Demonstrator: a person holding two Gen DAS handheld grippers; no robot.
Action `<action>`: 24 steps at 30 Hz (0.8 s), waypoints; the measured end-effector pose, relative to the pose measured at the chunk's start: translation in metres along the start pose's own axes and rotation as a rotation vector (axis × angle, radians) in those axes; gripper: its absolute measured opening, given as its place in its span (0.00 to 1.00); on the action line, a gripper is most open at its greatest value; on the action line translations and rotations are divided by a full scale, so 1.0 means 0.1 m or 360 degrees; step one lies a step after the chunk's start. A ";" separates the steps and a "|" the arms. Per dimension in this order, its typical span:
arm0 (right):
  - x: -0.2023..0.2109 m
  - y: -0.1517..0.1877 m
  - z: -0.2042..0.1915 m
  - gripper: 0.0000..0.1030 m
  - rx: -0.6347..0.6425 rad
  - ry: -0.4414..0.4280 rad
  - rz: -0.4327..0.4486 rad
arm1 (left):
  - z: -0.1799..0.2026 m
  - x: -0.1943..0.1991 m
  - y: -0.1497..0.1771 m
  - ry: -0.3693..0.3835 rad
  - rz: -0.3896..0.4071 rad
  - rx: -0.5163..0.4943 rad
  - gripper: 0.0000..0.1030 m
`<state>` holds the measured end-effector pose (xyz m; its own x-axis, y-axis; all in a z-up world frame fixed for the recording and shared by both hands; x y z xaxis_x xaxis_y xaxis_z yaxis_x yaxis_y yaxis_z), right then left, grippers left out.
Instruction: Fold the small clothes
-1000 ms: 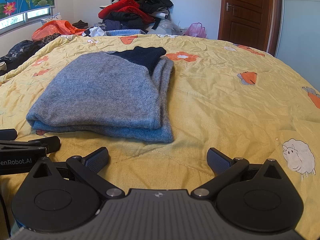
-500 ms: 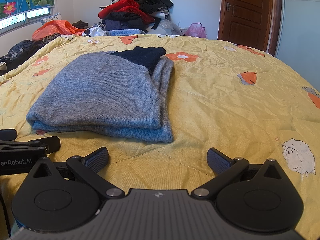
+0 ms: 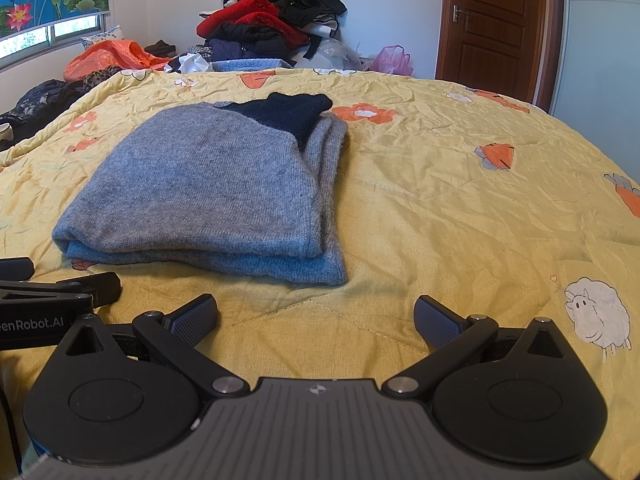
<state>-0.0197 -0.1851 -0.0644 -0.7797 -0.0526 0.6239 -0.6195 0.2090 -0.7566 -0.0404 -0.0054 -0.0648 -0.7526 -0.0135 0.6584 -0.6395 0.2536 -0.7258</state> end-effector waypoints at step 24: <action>0.00 0.00 0.00 1.00 0.0000 0.0000 0.0000 | -0.07 0.04 0.02 -0.0023 -0.0014 0.0033 1.00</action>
<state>-0.0199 -0.1851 -0.0645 -0.7798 -0.0528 0.6237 -0.6194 0.2090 -0.7567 -0.0435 0.0022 -0.0622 -0.7490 -0.0296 0.6619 -0.6490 0.2334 -0.7241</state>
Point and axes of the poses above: each gripper's, at about its wrist camera, not at the fingertips, and x roughly against the way its jaws point, z to its right, y to its underside, the point moved 9 cm from there along -x, roughly the way its jaws point, and after that the axes turned 15 degrees about -x, right-handed, at the moved point
